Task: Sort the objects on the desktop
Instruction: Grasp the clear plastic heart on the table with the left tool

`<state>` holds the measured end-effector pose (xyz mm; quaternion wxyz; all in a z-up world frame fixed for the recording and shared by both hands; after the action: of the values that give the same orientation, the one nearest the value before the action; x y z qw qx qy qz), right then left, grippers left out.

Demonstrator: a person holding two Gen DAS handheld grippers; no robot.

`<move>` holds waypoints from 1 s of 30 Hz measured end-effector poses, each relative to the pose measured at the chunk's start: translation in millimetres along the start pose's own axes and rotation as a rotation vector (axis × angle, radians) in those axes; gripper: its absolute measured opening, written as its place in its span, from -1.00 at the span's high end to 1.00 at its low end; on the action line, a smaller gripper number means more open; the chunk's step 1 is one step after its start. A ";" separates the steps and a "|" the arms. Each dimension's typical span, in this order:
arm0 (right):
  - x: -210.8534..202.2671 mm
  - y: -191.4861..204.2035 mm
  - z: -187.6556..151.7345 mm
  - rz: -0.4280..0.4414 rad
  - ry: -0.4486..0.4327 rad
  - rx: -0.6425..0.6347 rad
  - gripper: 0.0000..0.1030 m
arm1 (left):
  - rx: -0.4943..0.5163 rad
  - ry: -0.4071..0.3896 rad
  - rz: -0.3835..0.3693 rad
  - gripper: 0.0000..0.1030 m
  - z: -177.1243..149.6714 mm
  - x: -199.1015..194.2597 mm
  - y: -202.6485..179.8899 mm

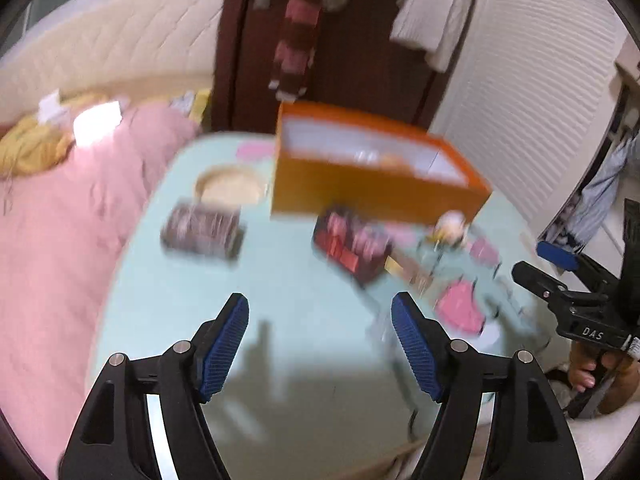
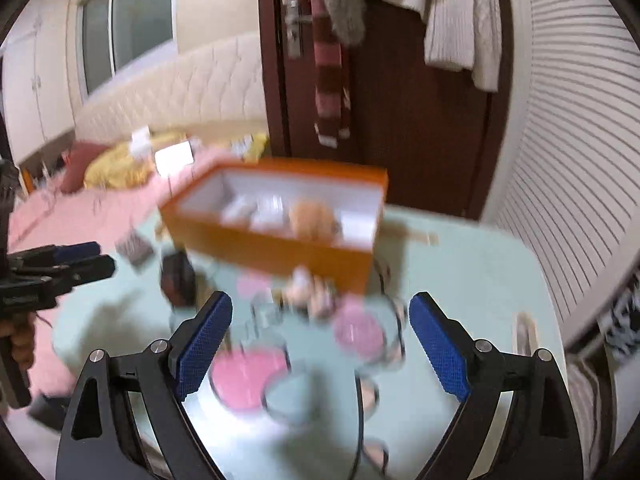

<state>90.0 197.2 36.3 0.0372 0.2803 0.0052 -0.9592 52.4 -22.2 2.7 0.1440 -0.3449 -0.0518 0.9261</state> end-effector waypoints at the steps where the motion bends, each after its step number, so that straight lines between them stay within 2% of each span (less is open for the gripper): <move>1: 1.4 0.0 -7.8 -0.007 0.018 -0.002 -0.76 | 0.011 0.003 0.034 -0.42 -6.9 1.5 1.4; 3: 5.8 1.2 -26.0 -0.008 0.069 0.008 -0.76 | 0.024 -0.004 0.073 -0.42 -12.2 3.2 3.6; 7: 14.7 -1.0 -38.8 -0.020 0.113 0.056 -0.76 | 0.054 -0.006 0.137 -0.42 -21.8 9.4 7.8; 10: 25.7 -4.4 -49.5 -0.045 0.178 0.068 -0.76 | 0.122 -0.040 0.202 -0.52 -28.1 11.4 4.8; 11: 26.4 -5.2 -50.0 -0.058 0.174 0.064 -0.76 | 0.136 -0.058 0.216 -0.55 -29.7 10.6 4.2; 13: 27.6 -6.5 -51.1 -0.082 0.165 0.055 -0.77 | 0.111 -0.072 0.203 -0.57 -30.1 8.8 8.3; 19: 28.3 -9.1 -51.0 -0.090 0.152 0.056 -0.77 | 0.129 -0.082 0.195 -0.59 -29.5 7.4 7.0; 23: 28.3 -9.6 -52.3 -0.090 0.152 0.056 -0.77 | 0.193 -0.111 0.137 -0.59 -27.0 -1.0 -13.7; 27: 27.0 -6.5 -54.1 -0.090 0.154 0.058 -0.78 | 0.245 -0.136 0.040 -0.59 -18.7 -6.8 -38.3; 30: 26.3 -6.8 -54.7 -0.089 0.154 0.058 -0.78 | 0.268 -0.121 -0.003 -0.56 -12.5 2.7 -49.9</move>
<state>96.7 203.8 -24.0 -0.0141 0.3536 -0.0070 -0.9353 70.2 26.1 1.2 0.1866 -0.2659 0.0633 0.9436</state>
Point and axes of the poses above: each gripper's, at about its wrist camera, not at the fingertips, and x roughly the way its jaws point, y to its left, z to its top, the point moved 3 cm from there along x, roughly the way its jaws point, and after that the axes turned 6 degrees about -y, right-handed, at the moved point
